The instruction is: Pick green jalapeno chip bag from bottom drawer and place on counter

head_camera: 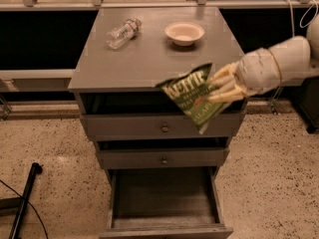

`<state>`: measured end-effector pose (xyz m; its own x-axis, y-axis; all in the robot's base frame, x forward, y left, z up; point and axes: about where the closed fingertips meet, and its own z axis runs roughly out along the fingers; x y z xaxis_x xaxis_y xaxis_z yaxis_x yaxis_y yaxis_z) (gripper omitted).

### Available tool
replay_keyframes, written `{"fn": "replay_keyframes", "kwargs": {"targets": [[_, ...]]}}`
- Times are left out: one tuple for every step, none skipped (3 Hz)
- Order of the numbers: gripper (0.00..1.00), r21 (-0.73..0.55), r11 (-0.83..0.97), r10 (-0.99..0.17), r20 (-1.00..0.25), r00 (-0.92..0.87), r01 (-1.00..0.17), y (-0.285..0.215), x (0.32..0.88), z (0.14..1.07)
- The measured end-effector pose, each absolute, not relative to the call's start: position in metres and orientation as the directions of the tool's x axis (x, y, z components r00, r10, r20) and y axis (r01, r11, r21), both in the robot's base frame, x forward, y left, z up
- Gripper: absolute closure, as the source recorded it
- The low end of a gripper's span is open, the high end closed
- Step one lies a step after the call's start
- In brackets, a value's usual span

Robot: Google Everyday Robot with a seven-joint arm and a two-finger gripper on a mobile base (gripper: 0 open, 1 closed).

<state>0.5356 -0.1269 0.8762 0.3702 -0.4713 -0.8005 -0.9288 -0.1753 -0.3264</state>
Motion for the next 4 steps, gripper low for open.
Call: {"fn": "replay_keyframes", "kwargs": {"targets": [[1.00, -0.251, -0.158, -0.501, -0.813, 0.296, -0.955, -0.116, 0.570, 0.909], [1.00, -0.189, -0.132, -0.528, -0.818, 0.230, -0.973, -0.099, 0.609, 0.932], [1.00, -0.240, -0.105, -0.519, -0.814, 0.259, -0.965, -0.091, 0.625, 0.959], [1.00, -0.242, -0.102, -0.518, -0.815, 0.259, -0.965, -0.092, 0.625, 0.959]]}}
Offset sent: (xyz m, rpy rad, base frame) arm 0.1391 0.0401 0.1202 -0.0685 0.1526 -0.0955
